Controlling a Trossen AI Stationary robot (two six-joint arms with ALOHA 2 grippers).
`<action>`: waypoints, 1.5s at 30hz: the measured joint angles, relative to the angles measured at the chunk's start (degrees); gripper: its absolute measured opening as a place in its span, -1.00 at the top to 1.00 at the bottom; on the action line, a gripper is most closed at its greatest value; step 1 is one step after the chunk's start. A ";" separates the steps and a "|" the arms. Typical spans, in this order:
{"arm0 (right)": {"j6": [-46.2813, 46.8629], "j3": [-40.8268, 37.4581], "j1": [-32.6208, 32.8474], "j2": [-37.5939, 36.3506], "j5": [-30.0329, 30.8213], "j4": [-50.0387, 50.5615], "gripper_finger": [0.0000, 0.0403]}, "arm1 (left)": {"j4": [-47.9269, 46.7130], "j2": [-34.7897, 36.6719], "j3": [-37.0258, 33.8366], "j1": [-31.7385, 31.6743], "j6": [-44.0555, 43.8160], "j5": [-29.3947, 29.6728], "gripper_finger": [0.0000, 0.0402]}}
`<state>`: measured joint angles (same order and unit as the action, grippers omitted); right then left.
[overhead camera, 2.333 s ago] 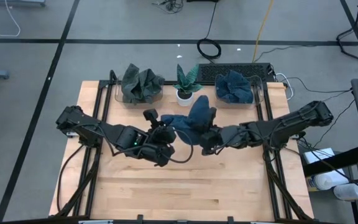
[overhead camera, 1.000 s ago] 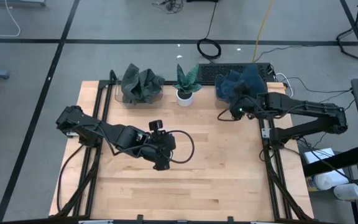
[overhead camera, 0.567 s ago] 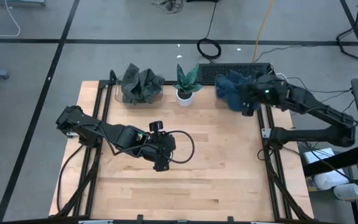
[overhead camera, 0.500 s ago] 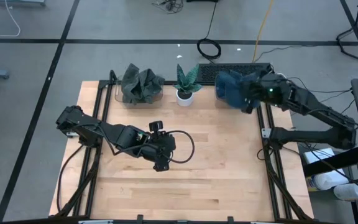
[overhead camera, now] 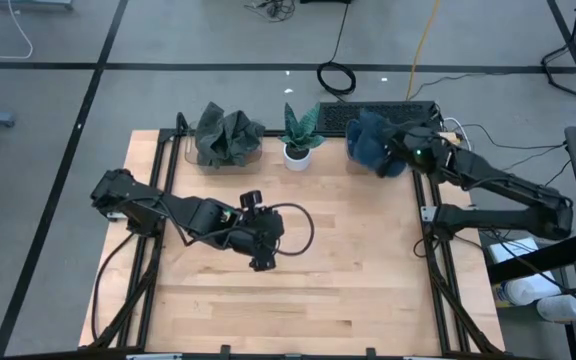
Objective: Pick & Place hat
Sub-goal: Put the blue cap into the right transparent bin
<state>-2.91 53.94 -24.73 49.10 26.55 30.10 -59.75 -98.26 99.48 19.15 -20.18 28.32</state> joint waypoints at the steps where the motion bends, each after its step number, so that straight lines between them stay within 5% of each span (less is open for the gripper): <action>1: -0.67 -0.03 0.92 -0.12 -1.97 -0.10 1.00 | 0.00 0.00 0.00 -0.53 -0.12 -0.03 0.08; 8: -9.84 0.00 9.01 -3.22 -10.31 -2.52 1.00 | 0.16 0.00 0.00 -4.22 -1.29 -4.69 0.08; 17: -17.11 0.00 22.74 -4.43 -11.89 -16.61 1.00 | 15.69 0.00 0.00 -7.19 4.07 -21.69 0.08; 25: -25.60 0.00 35.19 -3.73 -11.90 -25.44 1.00 | 24.01 0.00 0.00 -9.55 4.59 -28.39 0.08; 36: -48.60 0.00 52.20 -4.10 -16.12 -24.57 1.00 | 36.58 0.00 0.00 -9.80 0.78 -42.88 0.08; 41: -48.75 0.02 58.74 -4.79 -16.30 -18.12 1.00 | 40.55 0.00 0.00 -9.64 -1.48 -50.94 0.08; 45: -47.46 0.02 64.02 -2.81 -16.25 -14.68 1.00 | 42.30 0.00 -0.02 -9.61 -3.09 -50.45 0.08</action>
<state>-50.37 53.95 39.30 46.30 10.30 15.42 -17.45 -98.26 99.46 9.54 -23.27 -22.14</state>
